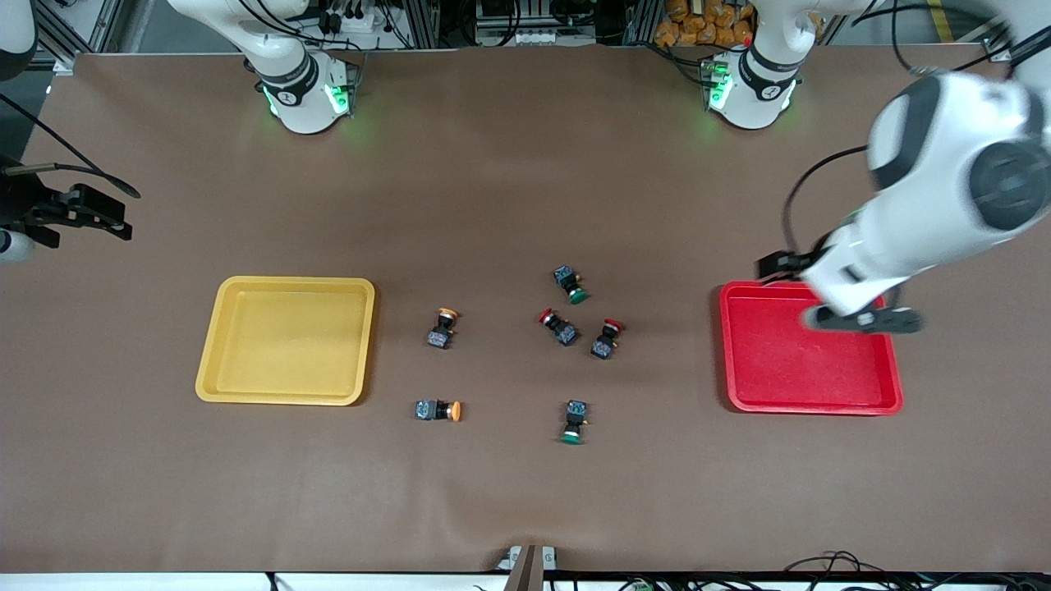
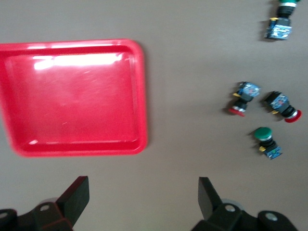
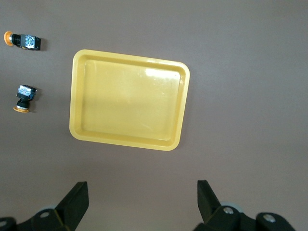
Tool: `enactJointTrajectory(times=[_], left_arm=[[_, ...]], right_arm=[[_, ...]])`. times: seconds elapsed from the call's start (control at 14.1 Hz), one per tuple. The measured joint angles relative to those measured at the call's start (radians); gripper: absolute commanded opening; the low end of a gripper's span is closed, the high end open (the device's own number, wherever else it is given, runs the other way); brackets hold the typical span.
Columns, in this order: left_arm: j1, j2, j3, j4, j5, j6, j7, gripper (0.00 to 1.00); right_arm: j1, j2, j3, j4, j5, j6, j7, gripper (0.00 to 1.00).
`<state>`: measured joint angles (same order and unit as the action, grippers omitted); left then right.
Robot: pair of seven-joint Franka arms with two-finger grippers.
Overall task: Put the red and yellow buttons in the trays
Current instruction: 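Grasp a red button with the left gripper while the right gripper reaches orange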
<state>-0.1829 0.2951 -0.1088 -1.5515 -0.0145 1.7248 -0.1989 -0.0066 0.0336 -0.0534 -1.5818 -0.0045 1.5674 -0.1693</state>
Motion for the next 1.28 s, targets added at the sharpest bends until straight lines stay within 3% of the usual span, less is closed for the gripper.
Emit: enactJointTrajectory(times=[0.28, 0.78, 1.28], left_arm=[[-0.104, 0.105, -0.002, -0.004, 0.0, 0.108, -0.075, 1.0], [-0.189, 0.291, -0.003, -0.008, 0.0, 0.303, -0.089, 1.0], [-0.24, 0.412, -0.003, -0.036, 0.0, 0.53, -0.094, 1.0]], right_arm=[[-0.002, 0.01, 0.0, -0.001, 0.0, 0.0, 0.0, 1.0], [-0.011, 0.034, -0.001, -0.008, -0.001, 0.012, 0.0, 1.0], [-0.009, 0.09, 0.004, -0.16, 0.004, 0.219, 0.0, 1.0]])
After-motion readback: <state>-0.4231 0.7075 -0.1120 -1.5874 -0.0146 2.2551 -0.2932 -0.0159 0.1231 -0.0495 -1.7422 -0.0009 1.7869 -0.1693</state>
